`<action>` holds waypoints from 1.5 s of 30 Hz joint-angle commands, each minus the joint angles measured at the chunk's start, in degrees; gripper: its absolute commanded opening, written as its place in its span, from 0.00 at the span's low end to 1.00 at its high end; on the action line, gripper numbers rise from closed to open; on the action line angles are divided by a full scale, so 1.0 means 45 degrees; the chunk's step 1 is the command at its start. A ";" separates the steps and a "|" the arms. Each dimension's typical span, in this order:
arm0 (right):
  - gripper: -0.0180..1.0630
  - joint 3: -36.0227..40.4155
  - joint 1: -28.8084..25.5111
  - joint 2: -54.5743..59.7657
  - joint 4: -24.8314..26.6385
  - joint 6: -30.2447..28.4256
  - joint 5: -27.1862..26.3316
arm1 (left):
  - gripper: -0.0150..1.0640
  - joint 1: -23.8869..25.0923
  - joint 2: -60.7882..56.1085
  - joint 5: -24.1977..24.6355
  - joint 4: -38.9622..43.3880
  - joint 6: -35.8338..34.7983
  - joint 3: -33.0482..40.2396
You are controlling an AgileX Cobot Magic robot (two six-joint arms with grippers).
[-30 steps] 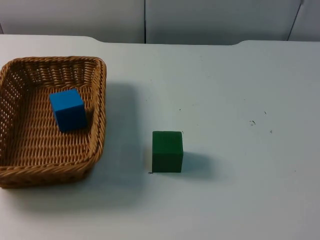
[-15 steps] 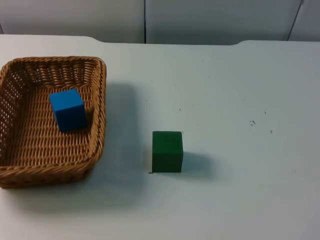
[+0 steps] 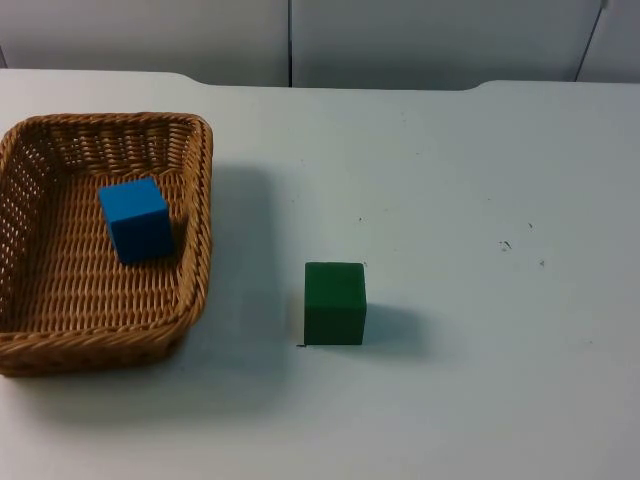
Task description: Pick up the basket with the left hand and place the blue cube into the basket with the right hand.
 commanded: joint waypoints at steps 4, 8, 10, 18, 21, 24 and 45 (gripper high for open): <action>0.99 0.0067 0.0065 -0.0031 -0.0019 0.0056 -0.0161 | 0.99 -0.0017 -0.0058 -0.0005 -0.0018 -0.0044 0.0027; 0.99 0.0067 0.0065 -0.0031 -0.0019 0.0014 -0.0161 | 0.99 -0.0017 -0.0058 -0.0005 -0.0018 -0.0044 0.0027; 0.99 0.0067 0.0065 -0.0031 -0.0019 0.0014 -0.0161 | 0.99 -0.0017 -0.0058 -0.0005 -0.0018 -0.0044 0.0027; 0.99 0.0067 0.0065 -0.0031 -0.0288 -0.0050 -0.0161 | 0.99 -0.0017 -0.0058 -0.0005 -0.0018 -0.0044 0.0027; 0.99 0.0067 0.0065 -0.0031 -0.0288 -0.0050 -0.0161 | 0.99 -0.0017 -0.0058 -0.0005 -0.0018 -0.0044 0.0027; 0.99 0.0067 0.0065 -0.0031 -0.0288 -0.0050 -0.0161 | 0.99 -0.0017 -0.0058 -0.0005 -0.0018 -0.0044 0.0027; 0.99 0.0067 -0.7502 -0.0031 -0.0290 -0.0050 -0.0161 | 0.99 -0.0017 -0.0058 -0.0005 -0.0018 -0.0044 0.0027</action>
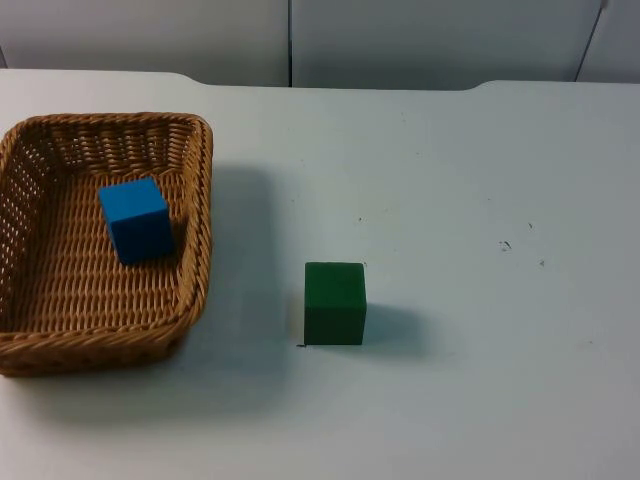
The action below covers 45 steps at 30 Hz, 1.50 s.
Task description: Pick up the basket with the left hand and place the blue cube into the basket with the right hand.
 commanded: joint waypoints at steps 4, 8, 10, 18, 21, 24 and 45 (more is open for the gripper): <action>0.99 0.0067 -0.2759 -0.0031 -0.0065 -0.0068 -0.0137 | 0.99 -0.0017 -0.0058 -0.0005 -0.0018 -0.0044 0.0027; 0.99 0.0067 -0.3971 -0.0031 -0.0065 -0.0068 -0.0137 | 0.99 -0.0017 -0.0058 -0.0005 -0.0018 -0.0044 0.0027; 0.99 0.0067 -0.4639 -0.0031 -0.0065 -0.0068 -0.0137 | 0.99 -0.0017 -0.0058 -0.0005 -0.0018 -0.0044 0.0027; 0.99 0.0067 -0.5490 -0.0031 -0.0065 -0.0068 -0.0137 | 0.99 -0.0017 -0.0058 -0.0005 -0.0018 -0.0044 0.0027; 0.99 0.0067 -0.5490 -0.0031 -0.0065 -0.0068 -0.0137 | 0.99 -0.0017 -0.0058 -0.0005 -0.0018 -0.0044 0.0027; 0.99 0.0067 -0.5490 -0.0031 -0.0065 -0.0068 -0.0137 | 0.99 -0.0017 -0.0058 -0.0005 -0.0018 -0.0044 0.0027; 0.99 0.0067 -0.5492 -0.0031 -0.0065 -0.0068 -0.0137 | 0.99 -0.0017 -0.0058 -0.0005 -0.0018 -0.0044 0.0027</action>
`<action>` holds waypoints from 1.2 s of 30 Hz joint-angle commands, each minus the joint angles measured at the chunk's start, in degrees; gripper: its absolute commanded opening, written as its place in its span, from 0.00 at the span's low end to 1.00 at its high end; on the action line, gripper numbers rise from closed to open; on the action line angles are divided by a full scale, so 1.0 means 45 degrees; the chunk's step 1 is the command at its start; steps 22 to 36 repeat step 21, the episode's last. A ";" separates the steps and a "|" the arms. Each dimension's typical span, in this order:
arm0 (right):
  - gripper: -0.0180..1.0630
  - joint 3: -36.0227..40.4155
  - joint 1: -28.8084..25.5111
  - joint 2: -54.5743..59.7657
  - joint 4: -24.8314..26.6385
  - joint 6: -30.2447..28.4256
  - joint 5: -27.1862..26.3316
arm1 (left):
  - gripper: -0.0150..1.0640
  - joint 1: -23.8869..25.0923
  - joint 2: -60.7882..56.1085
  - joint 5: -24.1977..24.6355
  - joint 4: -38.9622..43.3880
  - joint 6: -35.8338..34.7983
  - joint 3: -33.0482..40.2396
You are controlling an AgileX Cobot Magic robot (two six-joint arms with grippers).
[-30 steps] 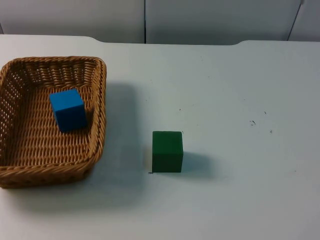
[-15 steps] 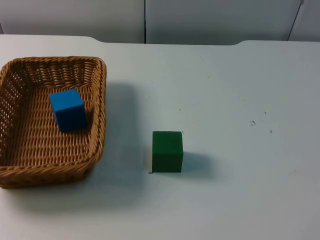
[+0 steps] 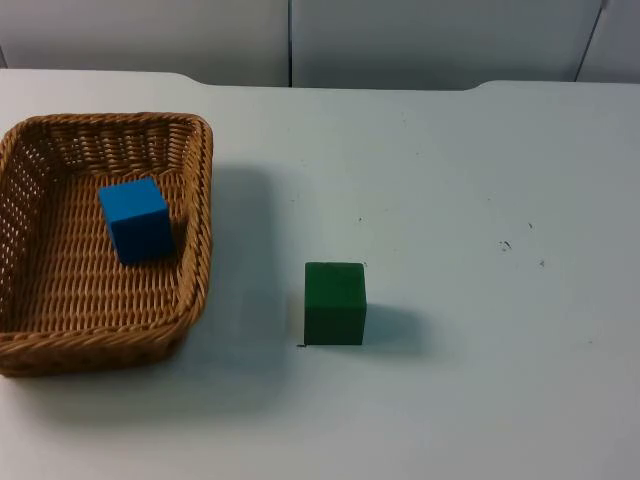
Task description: Pick up the basket with the left hand and place the blue cube into the basket with the right hand.
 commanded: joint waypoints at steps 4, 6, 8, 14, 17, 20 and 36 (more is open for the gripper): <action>0.99 0.0067 -0.0084 -0.0031 -0.0060 -0.0068 -0.0137 | 0.99 -0.0017 -0.0058 -0.0011 -0.0018 -0.0044 0.0027; 0.99 0.0067 -0.0084 -0.0031 -0.0060 -0.0068 -0.0137 | 0.99 -0.0017 -0.0058 -0.0011 -0.0018 -0.0044 0.0027; 0.99 0.0067 -0.0084 -0.0031 -0.0060 -0.0068 -0.0137 | 0.99 -0.0017 -0.0058 -0.0011 -0.0018 -0.0044 0.0027; 0.99 0.0067 -0.0084 -0.0031 -0.0060 -0.0068 -0.0137 | 0.99 -0.0017 -0.0058 -0.0011 -0.0018 -0.0001 0.0027; 0.99 0.0067 -0.0084 -0.0031 -0.0060 -0.0068 -0.0137 | 0.99 -0.0017 -0.0058 0.0040 0.0304 0.0375 0.0027; 0.99 0.0067 -0.0084 -0.0031 -0.0060 -0.0068 -0.0137 | 0.99 -0.0017 -0.0058 0.0040 0.0333 0.0504 0.0027; 0.99 0.0067 -0.0084 -0.0031 -0.0060 -0.0068 -0.0137 | 0.99 -0.0017 -0.0058 0.0051 0.0306 0.0642 0.0027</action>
